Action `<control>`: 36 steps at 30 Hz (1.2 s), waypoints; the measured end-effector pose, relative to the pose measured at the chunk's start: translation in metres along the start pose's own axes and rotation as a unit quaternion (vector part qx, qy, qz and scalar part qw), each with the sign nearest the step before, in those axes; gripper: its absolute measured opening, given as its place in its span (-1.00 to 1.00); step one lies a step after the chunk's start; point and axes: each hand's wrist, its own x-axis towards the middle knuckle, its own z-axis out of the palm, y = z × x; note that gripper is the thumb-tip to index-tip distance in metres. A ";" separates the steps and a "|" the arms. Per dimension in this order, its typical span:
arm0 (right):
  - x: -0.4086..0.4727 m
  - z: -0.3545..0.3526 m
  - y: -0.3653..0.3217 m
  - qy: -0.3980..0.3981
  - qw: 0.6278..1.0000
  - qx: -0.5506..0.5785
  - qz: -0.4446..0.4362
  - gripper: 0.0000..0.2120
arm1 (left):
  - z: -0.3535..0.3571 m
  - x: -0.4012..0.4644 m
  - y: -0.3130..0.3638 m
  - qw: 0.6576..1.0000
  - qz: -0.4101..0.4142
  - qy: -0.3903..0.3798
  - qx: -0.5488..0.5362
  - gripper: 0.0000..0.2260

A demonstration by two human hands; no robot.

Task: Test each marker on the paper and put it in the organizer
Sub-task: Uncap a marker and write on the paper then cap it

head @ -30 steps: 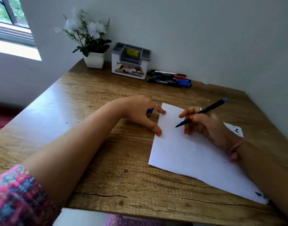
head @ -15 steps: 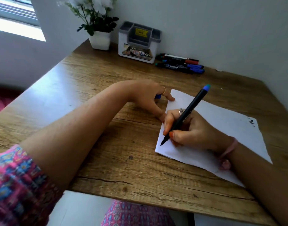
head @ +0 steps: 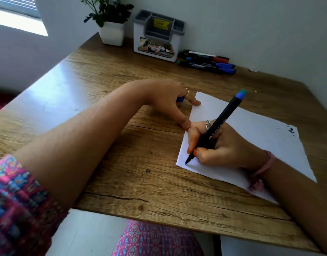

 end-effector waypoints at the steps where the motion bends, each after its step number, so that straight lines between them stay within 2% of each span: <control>1: 0.000 0.000 0.000 -0.001 1.000 0.001 0.000 -0.89 | 0.000 0.000 0.000 1.000 0.000 0.000 0.000 -0.38; 7: 0.002 0.003 0.002 0.035 0.999 0.012 -0.009 -0.89 | 0.000 0.000 -0.001 1.000 0.002 0.001 0.003 -0.37; 14: 0.000 0.000 0.003 0.020 1.000 0.000 -0.008 -0.90 | 0.001 0.001 -0.002 1.000 0.002 0.006 0.003 -0.36; 36: 0.002 0.003 0.001 0.056 0.998 -0.003 -0.012 -0.87 | 0.000 0.001 -0.001 1.000 0.001 0.000 -0.001 -0.36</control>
